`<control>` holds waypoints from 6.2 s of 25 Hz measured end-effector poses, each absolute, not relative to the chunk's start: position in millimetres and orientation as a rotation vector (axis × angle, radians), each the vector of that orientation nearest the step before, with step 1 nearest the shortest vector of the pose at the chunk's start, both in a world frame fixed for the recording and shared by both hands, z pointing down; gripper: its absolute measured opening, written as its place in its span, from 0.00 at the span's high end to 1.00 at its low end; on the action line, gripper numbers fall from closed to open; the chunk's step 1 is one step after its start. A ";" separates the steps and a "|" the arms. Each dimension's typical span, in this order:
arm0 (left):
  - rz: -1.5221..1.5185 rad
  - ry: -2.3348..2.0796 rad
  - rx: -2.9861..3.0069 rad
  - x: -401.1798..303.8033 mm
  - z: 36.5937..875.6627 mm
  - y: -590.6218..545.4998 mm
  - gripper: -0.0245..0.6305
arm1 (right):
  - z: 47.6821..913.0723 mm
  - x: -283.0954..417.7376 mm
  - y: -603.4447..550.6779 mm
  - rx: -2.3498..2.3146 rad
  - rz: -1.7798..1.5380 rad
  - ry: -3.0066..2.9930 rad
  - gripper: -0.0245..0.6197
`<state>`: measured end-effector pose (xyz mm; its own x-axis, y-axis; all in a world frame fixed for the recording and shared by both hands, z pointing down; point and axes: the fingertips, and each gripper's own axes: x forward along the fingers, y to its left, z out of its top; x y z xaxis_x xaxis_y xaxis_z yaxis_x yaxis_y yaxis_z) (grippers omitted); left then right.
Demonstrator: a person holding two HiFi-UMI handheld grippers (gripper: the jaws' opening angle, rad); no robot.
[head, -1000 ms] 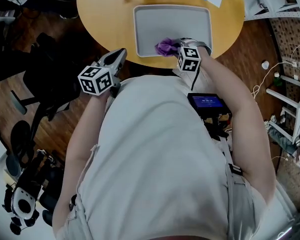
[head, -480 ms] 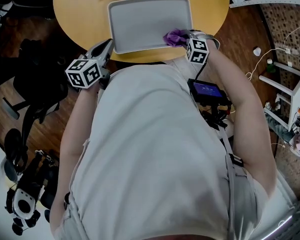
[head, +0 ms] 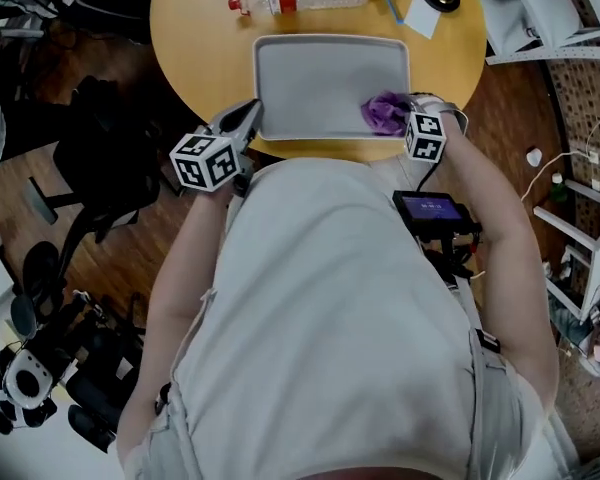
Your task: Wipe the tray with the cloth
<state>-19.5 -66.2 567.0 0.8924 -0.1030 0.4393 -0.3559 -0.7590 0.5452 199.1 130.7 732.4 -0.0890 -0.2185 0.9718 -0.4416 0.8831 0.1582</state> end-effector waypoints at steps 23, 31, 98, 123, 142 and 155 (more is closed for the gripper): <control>0.489 -0.698 2.244 -130.9 579.1 -55.7 0.96 | 719.6 74.1 1.4 0.424 0.214 -1.884 0.86; 0.465 -0.823 2.181 -172.9 577.9 -49.7 0.96 | 715.7 22.2 -48.9 0.473 0.251 -1.903 0.86; 0.426 -0.737 2.239 -144.1 560.1 -63.9 0.96 | 719.4 74.5 -92.7 0.518 0.157 -1.932 0.86; 0.526 -0.466 2.334 -70.4 557.1 -63.0 0.96 | 717.4 226.5 6.3 0.616 0.349 -1.693 0.86; 0.486 -0.532 2.270 -96.6 564.7 -57.1 0.96 | 716.7 141.3 -74.1 0.482 0.185 -1.679 0.87; 0.482 -0.543 2.245 -106.7 573.5 -59.1 0.96 | 717.4 53.1 -140.4 0.377 0.059 -1.716 0.87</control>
